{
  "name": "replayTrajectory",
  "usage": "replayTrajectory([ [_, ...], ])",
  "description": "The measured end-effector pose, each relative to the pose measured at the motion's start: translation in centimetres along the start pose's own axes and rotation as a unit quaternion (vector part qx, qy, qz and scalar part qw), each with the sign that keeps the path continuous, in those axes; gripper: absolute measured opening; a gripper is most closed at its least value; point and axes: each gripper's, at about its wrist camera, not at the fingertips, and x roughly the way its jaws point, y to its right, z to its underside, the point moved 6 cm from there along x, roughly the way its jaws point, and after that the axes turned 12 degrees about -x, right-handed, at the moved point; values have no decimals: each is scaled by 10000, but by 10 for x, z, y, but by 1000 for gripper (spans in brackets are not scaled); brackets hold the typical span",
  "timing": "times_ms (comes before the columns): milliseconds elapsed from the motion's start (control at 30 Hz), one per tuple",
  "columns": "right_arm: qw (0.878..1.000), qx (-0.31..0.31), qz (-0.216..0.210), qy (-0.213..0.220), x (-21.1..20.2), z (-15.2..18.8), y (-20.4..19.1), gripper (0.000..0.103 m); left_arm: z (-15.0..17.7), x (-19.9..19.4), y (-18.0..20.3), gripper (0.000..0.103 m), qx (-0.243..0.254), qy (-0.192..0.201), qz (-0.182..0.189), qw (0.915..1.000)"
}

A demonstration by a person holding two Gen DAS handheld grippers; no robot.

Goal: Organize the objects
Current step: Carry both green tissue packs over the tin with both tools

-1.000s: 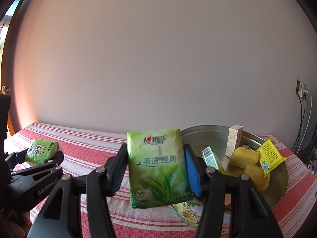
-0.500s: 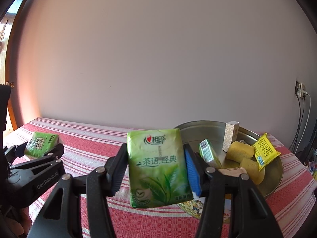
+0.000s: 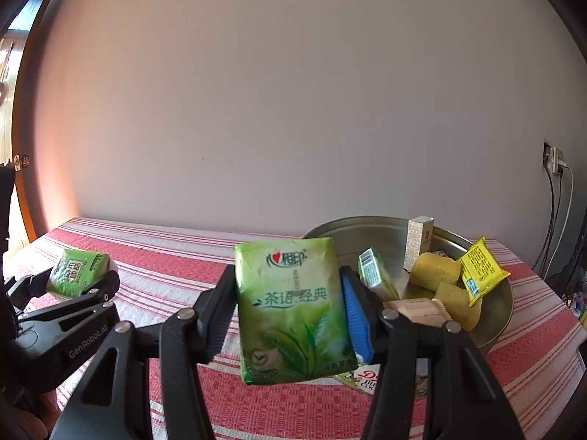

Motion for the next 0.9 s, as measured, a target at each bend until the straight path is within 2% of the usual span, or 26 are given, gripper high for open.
replayTrajectory([
  [467, 9998, -37, 152, 94, -15, 6, 25, 55, 15, -8, 23, 70, -52, -217, 252, 9994],
  [900, 9988, -102, 374, 308, -30, 8, 53, 55, 19, -26, 58, 70, 69, -134, 532, 9985],
])
